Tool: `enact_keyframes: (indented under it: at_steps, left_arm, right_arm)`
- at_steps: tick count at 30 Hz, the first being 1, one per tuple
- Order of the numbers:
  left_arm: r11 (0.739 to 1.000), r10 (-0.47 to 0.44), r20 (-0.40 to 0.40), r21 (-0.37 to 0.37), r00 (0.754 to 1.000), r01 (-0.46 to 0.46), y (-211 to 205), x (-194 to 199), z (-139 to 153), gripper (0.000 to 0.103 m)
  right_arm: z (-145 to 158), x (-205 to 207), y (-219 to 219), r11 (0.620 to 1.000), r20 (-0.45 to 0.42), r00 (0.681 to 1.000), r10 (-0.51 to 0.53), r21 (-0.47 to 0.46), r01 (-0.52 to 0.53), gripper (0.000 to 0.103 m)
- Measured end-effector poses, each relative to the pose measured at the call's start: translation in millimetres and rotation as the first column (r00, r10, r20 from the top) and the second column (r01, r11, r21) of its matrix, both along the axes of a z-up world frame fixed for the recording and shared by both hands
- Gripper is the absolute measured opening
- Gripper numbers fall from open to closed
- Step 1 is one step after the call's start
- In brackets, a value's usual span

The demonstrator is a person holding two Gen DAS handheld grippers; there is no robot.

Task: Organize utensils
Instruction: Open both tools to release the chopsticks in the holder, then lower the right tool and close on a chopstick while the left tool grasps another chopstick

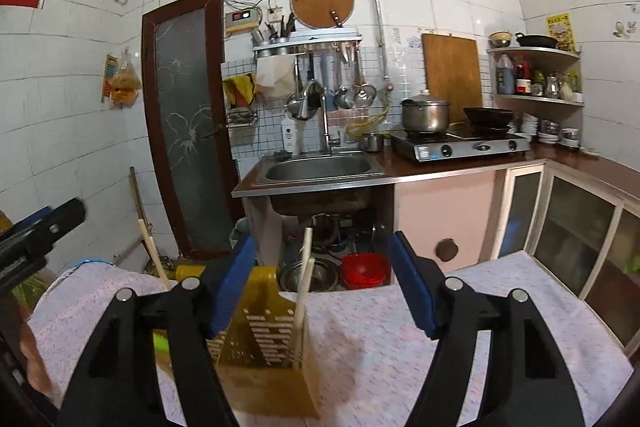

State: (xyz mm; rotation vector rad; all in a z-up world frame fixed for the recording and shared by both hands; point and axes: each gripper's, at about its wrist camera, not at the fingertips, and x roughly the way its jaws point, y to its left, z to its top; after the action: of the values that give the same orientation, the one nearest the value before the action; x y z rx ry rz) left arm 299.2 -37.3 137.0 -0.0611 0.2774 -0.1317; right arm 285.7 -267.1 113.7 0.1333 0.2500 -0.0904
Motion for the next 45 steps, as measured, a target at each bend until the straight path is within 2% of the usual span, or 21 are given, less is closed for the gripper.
enact_keyframes:
  at_steps: [1,3,5,9,14,21,26,28,33,34,38,40,42,45]
  left_arm:
    - [1.000,0.006,-0.004,0.001,1.000,-0.006,6,-9,1,0.092]
    - [1.000,0.021,-0.006,0.001,1.000,-0.021,17,-26,1,0.098]
    - [1.000,0.025,-0.024,0.013,0.999,-0.025,22,-37,-2,0.098]
    - [0.998,0.038,-0.074,0.057,0.996,-0.034,35,-59,-27,0.098]
    - [0.996,0.042,-0.169,0.081,0.985,-0.028,43,-70,-66,0.098]
    - [0.994,0.029,-0.339,0.108,0.940,0.008,42,-69,-136,0.098]
    - [0.992,0.025,-0.426,0.122,0.904,0.031,39,-63,-168,0.098]
    - [0.993,0.027,-0.454,0.115,0.890,0.028,41,-59,-177,0.098]
    - [0.997,0.024,-0.502,0.070,0.865,0.013,50,-50,-186,0.098]
    - [0.998,0.024,-0.503,0.064,0.864,0.010,51,-51,-187,0.098]
    - [0.998,0.031,-0.502,0.063,0.864,0.002,53,-51,-186,0.098]
    - [0.998,0.035,-0.501,0.068,0.864,-0.001,52,-51,-185,0.098]
    - [0.998,0.036,-0.503,0.069,0.863,-0.001,49,-51,-183,0.098]
    - [0.997,0.033,-0.505,0.080,0.862,0.009,42,-53,-180,0.098]
  right_arm:
    - [2,-6,-1,1.000,0.000,1.000,-0.006,-0.002,0.006,0.077]
    - [4,-25,-3,0.999,-0.014,1.000,-0.025,-0.020,0.025,0.080]
    - [2,-39,-2,0.999,-0.037,0.999,-0.033,-0.031,0.032,0.081]
    - [-16,-61,4,0.999,-0.095,0.995,-0.040,-0.027,0.038,0.082]
    - [-56,-80,17,0.999,-0.188,0.982,-0.036,-0.034,0.030,0.083]
    - [-123,-90,37,0.999,-0.340,0.939,-0.045,-0.037,0.035,0.082]
    - [-155,-84,45,0.999,-0.444,0.895,-0.032,-0.008,0.032,0.082]
    - [-161,-81,51,1.000,-0.466,0.885,-0.014,0.011,0.022,0.082]
    - [-156,-77,65,1.000,-0.470,0.883,0.010,0.018,-0.002,0.080]
    - [-157,-74,68,0.999,-0.482,0.876,0.025,0.030,-0.012,0.079]
    - [-166,-61,83,0.998,-0.537,0.841,0.067,0.053,-0.046,0.050]
    - [-170,-56,89,0.995,-0.556,0.825,0.098,0.074,-0.068,0.040]
    - [-169,-53,92,0.993,-0.560,0.821,0.114,0.082,-0.082,0.021]
    - [-167,-51,92,0.986,-0.557,0.815,0.159,0.131,-0.103,0.010]
